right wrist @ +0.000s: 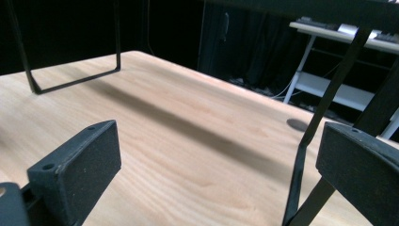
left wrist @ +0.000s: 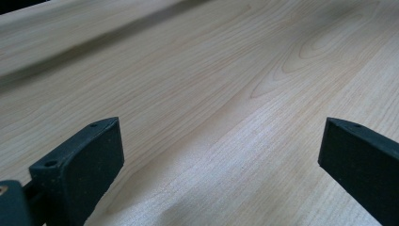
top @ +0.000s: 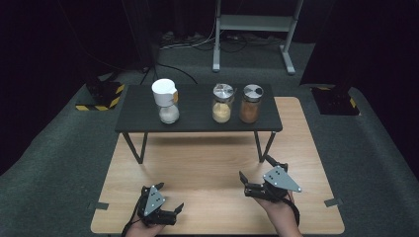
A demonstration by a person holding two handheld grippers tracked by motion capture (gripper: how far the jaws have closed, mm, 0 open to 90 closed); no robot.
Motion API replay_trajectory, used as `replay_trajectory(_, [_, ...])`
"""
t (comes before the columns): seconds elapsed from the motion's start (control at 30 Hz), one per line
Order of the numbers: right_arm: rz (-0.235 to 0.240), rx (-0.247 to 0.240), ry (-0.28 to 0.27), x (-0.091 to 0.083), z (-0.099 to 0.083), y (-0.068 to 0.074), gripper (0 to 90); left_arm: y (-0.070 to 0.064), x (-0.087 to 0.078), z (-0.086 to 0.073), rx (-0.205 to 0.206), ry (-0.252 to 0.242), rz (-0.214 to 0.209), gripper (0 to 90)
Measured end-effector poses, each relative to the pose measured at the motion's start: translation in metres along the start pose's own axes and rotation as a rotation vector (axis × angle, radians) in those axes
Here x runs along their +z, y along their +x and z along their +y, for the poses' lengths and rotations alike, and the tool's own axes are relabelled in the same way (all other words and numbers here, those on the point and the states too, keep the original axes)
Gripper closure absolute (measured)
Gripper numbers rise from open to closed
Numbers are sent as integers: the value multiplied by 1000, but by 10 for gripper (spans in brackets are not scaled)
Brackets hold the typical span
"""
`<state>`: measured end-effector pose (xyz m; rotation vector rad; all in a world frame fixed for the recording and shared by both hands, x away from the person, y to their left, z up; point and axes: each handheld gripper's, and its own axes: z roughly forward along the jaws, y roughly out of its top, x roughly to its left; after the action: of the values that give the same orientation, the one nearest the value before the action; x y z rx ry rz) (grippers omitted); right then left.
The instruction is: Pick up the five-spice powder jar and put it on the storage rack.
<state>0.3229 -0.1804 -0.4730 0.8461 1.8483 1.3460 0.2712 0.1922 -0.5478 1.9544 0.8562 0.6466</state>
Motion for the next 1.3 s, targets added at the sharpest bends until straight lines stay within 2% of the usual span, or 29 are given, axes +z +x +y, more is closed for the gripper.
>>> replay_trajectory(0.7, [19,9,130,-6,-53,12,0,0,0,0,4,-1,3,9])
replay_trajectory(1.17, [-30,-45,236,-12,-77,7,0,0,0,0,3,2,5,9])
replay_trajectory(1.3, [-37,-57,227,-13,-78,7,0,0,0,0,3,2,7,9])
